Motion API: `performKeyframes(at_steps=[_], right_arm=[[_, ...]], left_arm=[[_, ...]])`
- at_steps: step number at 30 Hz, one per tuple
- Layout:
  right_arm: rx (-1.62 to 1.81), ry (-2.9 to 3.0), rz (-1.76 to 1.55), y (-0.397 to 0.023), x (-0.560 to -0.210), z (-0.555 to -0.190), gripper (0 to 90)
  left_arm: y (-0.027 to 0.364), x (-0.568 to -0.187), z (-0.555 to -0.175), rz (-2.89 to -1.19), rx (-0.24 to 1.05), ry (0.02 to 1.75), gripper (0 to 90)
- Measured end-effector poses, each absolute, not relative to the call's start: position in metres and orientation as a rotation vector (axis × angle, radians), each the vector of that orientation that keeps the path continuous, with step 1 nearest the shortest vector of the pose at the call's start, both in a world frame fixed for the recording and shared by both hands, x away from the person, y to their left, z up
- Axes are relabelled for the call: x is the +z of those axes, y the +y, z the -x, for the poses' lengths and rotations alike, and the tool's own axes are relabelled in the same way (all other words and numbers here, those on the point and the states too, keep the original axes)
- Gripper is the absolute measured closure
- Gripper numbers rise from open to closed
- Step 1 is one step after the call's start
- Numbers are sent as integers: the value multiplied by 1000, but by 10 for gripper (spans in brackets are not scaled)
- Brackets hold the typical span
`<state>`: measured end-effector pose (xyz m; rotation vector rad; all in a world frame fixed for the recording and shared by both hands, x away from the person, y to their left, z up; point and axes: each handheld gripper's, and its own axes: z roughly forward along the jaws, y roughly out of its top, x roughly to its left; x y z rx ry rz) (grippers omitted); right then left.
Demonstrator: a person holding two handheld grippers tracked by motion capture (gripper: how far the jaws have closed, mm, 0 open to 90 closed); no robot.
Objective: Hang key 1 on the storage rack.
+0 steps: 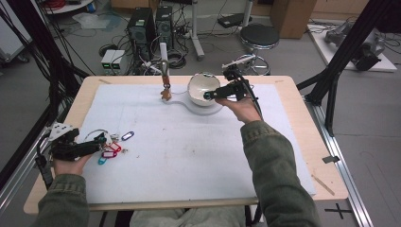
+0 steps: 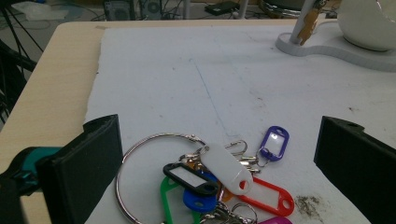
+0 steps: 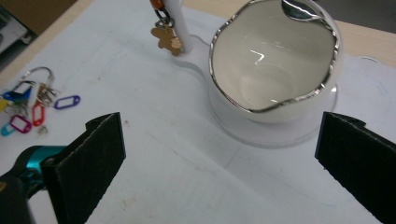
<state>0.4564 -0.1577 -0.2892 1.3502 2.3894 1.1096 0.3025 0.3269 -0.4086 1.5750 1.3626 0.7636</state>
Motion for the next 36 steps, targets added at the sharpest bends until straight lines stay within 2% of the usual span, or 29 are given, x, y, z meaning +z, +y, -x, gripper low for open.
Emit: performKeyframes(at_steps=[8, 18, 36], right_arm=[[1129, 2325, -1333, -179, -293, -435, 9], [1200, 2268, -1343, -207, -316, -404, 9], [1249, 2201, -1349, -240, -347, -373, 8]], left_arm=[[325, -409, -302, -1580, 761, 1362, 17], [325, -409, -302, -1578, 756, 1358, 17], [322, -409, -304, -1588, 751, 1357, 17]])
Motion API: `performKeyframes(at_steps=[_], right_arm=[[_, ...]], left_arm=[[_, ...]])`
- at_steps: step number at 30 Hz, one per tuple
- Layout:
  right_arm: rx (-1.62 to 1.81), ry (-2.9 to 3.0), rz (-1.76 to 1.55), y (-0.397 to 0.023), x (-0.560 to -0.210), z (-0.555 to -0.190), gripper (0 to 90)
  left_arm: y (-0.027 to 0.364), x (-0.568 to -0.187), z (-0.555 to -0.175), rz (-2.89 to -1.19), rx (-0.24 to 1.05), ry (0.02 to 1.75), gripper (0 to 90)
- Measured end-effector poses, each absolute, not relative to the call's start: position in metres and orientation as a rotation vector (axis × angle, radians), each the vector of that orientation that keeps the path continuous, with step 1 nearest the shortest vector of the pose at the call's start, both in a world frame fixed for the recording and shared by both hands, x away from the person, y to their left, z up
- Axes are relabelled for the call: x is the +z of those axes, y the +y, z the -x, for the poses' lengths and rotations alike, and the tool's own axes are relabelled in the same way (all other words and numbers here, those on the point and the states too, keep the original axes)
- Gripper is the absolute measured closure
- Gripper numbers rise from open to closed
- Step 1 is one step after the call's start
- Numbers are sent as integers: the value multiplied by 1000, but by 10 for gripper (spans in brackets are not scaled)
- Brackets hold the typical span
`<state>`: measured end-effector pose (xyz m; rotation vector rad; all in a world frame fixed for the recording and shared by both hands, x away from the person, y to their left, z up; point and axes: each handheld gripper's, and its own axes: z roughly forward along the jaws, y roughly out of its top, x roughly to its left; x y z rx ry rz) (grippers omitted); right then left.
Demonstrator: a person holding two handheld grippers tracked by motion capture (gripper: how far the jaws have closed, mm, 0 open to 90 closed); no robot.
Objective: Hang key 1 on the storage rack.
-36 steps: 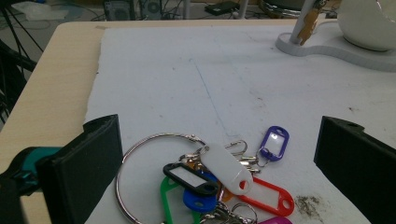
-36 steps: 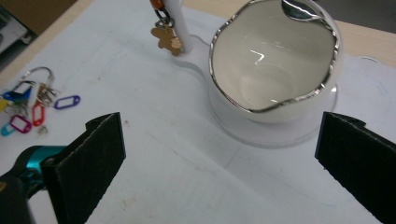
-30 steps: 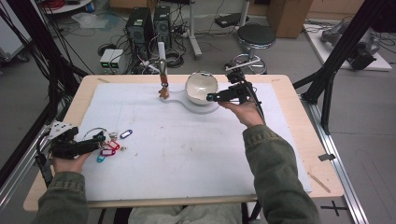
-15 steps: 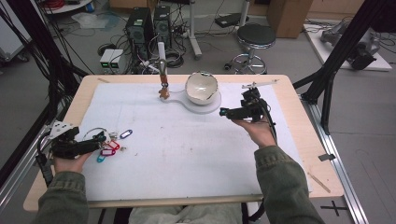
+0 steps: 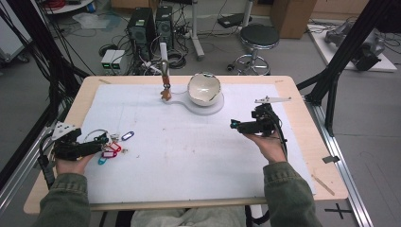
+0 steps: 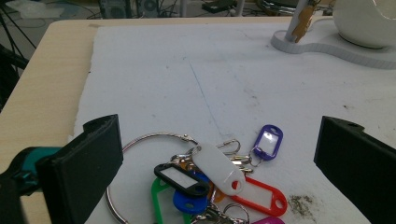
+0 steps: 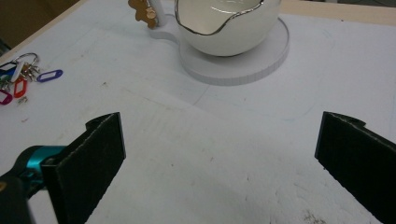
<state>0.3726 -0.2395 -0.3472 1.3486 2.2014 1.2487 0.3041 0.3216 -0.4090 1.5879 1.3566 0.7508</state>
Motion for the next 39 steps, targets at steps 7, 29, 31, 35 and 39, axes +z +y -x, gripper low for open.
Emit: performKeyframes(at_steps=[7, 29, 31, 35, 39], right_arm=[[1258, 2173, -1354, -250, -356, -366, 8], [1230, 2083, -1335, -272, -387, -341, 8], [1247, 2065, -1318, -273, -389, -337, 8], [1278, 2026, -1289, -277, -392, -330, 8], [1301, 1987, -1281, -283, -395, -324, 8]], left_arm=[[321, -409, -305, -1597, 747, 1355, 17], [320, -410, -306, -1599, 742, 1357, 17], [320, -410, -305, -1599, 741, 1356, 17], [320, -410, -306, -1597, 739, 1358, 17], [319, -410, -306, -1606, 735, 1357, 17]])
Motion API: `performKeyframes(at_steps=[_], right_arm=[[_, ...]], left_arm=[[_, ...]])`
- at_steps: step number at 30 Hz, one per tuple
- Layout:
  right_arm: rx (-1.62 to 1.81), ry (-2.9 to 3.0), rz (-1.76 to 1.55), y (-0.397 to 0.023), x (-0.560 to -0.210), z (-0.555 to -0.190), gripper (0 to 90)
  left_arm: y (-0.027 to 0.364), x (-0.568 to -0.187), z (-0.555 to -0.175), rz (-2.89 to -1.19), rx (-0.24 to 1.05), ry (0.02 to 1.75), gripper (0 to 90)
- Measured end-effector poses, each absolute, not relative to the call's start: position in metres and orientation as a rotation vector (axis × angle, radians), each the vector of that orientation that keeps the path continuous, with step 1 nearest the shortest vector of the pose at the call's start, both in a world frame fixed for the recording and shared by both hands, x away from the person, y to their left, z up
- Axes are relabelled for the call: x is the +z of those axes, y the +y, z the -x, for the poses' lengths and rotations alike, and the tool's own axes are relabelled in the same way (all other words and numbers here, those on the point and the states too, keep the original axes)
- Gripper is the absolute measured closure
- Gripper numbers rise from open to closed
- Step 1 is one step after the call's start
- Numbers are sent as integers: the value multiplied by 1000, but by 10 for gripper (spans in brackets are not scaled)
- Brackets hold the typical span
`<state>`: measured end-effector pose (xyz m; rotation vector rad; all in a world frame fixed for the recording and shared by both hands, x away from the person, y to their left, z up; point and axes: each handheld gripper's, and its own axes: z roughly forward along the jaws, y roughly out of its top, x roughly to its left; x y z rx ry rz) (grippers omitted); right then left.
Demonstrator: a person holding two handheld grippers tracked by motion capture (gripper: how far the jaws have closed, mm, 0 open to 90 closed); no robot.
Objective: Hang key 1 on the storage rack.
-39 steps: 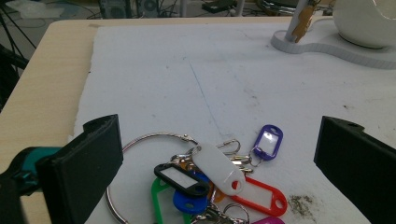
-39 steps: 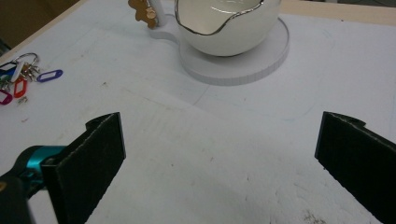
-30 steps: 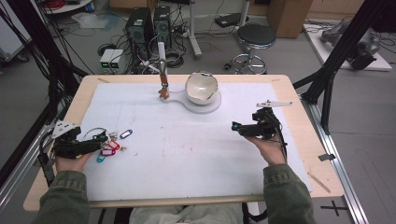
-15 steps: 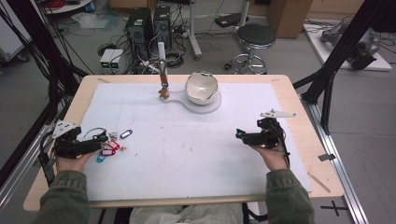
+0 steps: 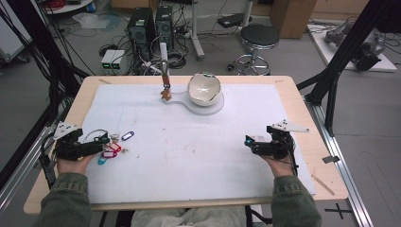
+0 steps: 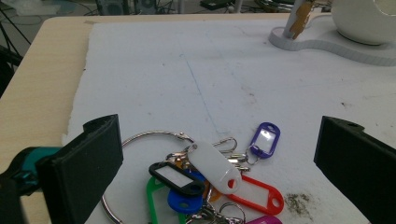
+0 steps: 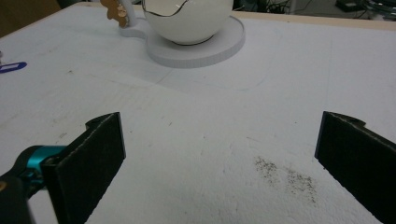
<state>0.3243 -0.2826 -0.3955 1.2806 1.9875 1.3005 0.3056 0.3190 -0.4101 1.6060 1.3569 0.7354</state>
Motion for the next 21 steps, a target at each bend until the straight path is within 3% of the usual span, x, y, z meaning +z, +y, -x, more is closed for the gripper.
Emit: performKeyframes(at_steps=[21], right_arm=[[1325, 1926, -1290, -291, -404, -311, 8]], left_arm=[[317, -411, -310, -1639, 689, 1354, 17]])
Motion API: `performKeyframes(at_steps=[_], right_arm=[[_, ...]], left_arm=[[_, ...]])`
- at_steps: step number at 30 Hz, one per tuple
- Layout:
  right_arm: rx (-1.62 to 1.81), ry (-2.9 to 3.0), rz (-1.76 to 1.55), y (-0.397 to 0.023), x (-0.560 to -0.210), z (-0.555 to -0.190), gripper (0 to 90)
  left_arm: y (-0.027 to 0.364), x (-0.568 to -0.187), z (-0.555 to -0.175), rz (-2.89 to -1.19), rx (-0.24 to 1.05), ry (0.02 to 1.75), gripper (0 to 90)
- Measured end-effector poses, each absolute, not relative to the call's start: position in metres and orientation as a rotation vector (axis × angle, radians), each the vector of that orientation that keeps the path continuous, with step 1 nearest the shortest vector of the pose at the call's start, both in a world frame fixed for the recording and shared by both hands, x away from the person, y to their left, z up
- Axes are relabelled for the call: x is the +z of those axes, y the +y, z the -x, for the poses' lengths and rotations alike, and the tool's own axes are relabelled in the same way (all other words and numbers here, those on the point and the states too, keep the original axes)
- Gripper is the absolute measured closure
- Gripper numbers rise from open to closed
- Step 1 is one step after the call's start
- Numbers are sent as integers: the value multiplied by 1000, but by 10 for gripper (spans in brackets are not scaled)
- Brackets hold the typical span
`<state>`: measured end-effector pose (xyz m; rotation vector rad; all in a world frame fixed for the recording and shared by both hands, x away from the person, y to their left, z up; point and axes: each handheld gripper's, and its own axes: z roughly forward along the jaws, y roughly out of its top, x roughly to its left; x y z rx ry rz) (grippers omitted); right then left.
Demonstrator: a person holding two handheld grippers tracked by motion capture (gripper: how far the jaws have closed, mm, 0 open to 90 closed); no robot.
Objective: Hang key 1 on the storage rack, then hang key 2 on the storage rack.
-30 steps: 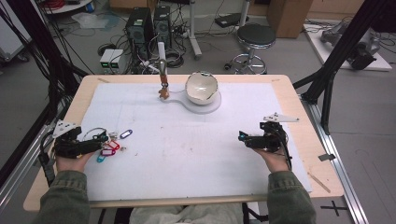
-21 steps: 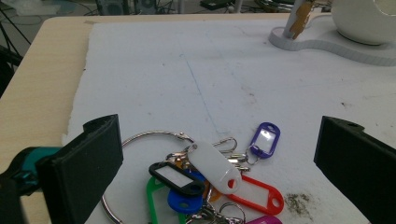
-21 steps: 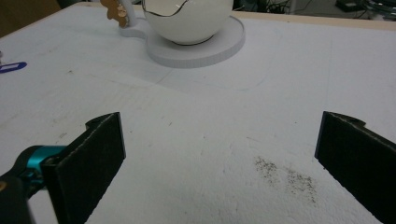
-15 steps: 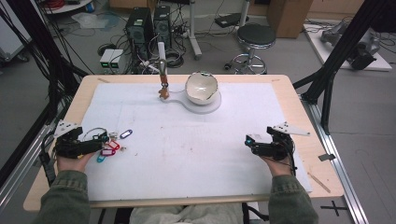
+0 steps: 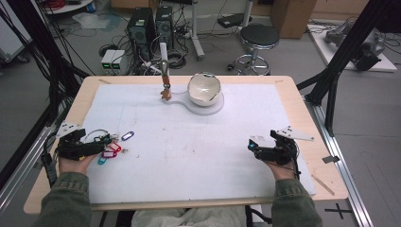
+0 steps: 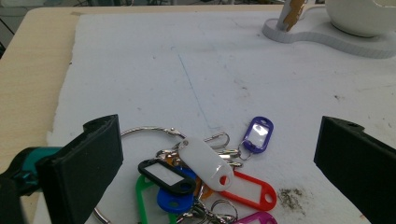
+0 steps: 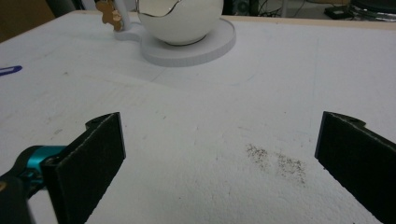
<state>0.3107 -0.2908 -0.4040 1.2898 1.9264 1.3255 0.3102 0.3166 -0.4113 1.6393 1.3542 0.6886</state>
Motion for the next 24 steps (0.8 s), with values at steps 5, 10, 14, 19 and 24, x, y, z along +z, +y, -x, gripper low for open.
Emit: performKeyframes(at_steps=[5, 10, 14, 19, 24], right_arm=[[1346, 1894, -1285, -295, -402, -309, 8], [1351, 1889, -1284, -296, -402, -308, 8], [1350, 1891, -1290, -295, -402, -308, 8], [1345, 1890, -1288, -295, -401, -307, 8], [1325, 1914, -1274, -292, -403, -307, 8]], left_arm=[[315, -412, -317, -1686, 691, 1345, 17], [311, -412, -320, -1730, 694, 1332, 17], [309, -414, -322, -1752, 680, 1329, 17], [307, -415, -324, -1786, 662, 1326, 17], [305, -417, -326, -1823, 648, 1332, 17]])
